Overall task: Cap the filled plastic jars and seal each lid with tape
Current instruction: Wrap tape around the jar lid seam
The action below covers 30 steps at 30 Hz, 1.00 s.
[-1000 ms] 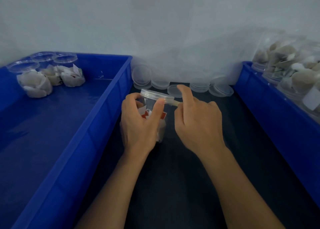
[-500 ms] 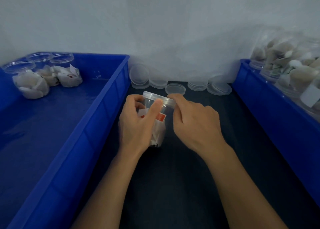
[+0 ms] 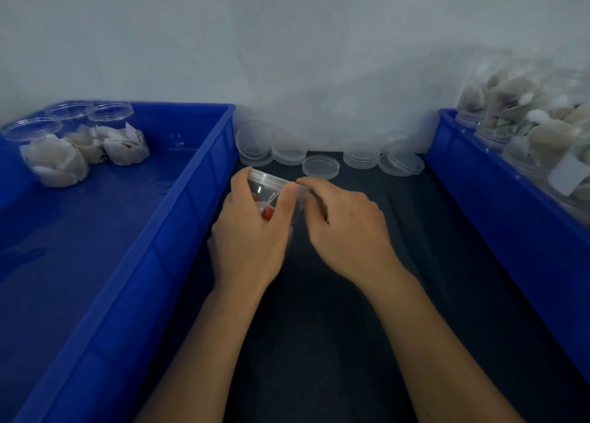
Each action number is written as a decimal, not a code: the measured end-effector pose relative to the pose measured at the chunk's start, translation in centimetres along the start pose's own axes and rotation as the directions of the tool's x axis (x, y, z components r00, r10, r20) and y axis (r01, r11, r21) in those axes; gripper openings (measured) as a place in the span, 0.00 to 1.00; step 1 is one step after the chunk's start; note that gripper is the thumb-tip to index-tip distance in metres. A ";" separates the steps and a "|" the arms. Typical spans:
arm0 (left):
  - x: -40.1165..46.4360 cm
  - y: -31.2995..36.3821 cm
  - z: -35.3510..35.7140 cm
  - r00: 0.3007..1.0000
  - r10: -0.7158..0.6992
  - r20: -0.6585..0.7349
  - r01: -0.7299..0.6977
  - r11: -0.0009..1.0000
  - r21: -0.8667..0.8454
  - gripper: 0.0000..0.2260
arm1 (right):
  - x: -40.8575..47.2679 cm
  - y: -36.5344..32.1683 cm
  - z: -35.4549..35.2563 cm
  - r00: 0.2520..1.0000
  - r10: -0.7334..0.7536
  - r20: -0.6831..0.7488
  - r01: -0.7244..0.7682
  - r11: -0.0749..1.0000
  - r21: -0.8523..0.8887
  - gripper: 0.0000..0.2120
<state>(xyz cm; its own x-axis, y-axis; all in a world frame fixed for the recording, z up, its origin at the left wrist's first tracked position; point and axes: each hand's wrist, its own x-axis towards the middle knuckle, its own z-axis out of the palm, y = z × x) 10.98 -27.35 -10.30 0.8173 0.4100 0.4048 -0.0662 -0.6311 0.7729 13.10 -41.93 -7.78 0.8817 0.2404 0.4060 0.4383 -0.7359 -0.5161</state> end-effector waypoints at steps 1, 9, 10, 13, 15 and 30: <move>0.1 -0.1 0.0 1.000 -0.005 0.000 0.005 1.000 -0.008 0.34 | 0.0 0.0 0.0 0.999 0.021 0.032 -0.022 0.999 0.036 0.18; 0.7 -0.7 -0.6 0.993 -0.114 -0.027 0.106 0.975 -0.197 0.26 | 0.1 1.1 -0.1 0.994 0.029 0.105 -0.050 0.978 0.201 0.20; 0.8 -0.7 -0.6 0.992 -0.124 -0.027 0.116 0.972 -0.206 0.26 | 0.2 1.3 -0.1 0.994 0.029 0.103 -0.049 0.979 0.199 0.20; 0.7 -0.5 -0.7 0.992 -0.129 -0.003 0.125 0.967 -0.220 0.22 | 0.4 2.1 0.1 0.994 0.033 0.101 -0.053 0.977 0.205 0.19; 0.6 -0.4 -0.8 0.992 -0.125 0.011 0.124 0.962 -0.241 0.21 | 0.6 2.6 0.2 0.994 0.041 0.106 -0.067 0.966 0.251 0.19; 0.9 -1.0 -1.1 0.984 -0.074 0.164 0.127 0.931 -0.342 0.30 | 1.0 2.9 0.2 0.988 0.035 0.153 -0.093 0.916 0.391 0.19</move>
<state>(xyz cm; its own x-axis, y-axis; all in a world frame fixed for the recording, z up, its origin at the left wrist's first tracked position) 11.17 -25.60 -10.17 0.9030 0.3415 0.2609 -0.1536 -0.3106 0.9381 15.30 -43.71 -9.06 0.9128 0.3087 0.2675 0.3877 -0.4488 -0.8051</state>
